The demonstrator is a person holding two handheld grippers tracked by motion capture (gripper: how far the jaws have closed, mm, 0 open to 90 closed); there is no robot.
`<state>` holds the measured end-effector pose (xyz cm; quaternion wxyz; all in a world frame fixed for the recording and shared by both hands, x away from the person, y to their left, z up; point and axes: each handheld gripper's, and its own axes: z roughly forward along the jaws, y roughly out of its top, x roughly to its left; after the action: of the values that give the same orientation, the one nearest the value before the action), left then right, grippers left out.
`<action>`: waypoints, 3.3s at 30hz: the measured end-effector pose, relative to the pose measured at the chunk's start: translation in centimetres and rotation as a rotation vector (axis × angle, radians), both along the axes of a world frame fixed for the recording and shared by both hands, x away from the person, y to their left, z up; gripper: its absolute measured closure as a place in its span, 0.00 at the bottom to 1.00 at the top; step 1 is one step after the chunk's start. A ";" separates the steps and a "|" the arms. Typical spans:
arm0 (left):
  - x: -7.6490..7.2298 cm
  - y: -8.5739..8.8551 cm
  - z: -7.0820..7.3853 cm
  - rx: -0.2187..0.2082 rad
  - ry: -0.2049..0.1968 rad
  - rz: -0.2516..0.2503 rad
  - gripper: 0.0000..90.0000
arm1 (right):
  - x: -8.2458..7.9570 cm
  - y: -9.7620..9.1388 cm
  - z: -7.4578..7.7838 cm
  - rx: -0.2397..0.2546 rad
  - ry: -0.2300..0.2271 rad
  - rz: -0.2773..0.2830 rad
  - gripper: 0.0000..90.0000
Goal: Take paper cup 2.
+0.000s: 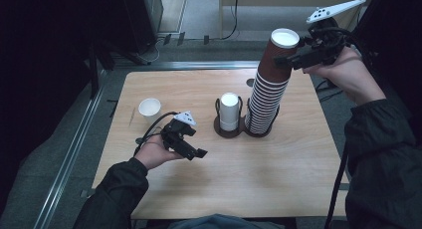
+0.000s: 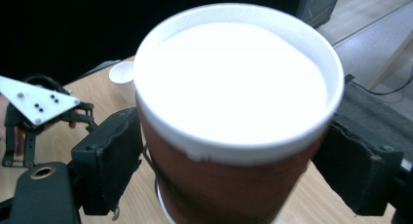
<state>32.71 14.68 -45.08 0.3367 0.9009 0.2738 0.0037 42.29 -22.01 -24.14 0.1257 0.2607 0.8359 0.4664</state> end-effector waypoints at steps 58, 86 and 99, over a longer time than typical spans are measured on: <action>0.2 0.9 0.7 -0.072 0.006 0.011 0.07 | -9.7 3.3 7.4 0.012 -0.141 0.234 0.22; 0.7 0.7 0.6 -0.118 0.020 -0.039 0.03 | -11.6 5.9 -6.6 -0.070 -0.021 0.279 0.22; 0.4 0.4 0.6 -0.126 -0.001 -0.048 0.00 | -10.9 6.5 -12.8 -0.070 0.014 0.277 0.22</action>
<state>33.13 15.12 -44.48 0.3930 0.8842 0.2515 -0.0211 31.38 -15.53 -36.95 0.0631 0.1415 0.8806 0.4478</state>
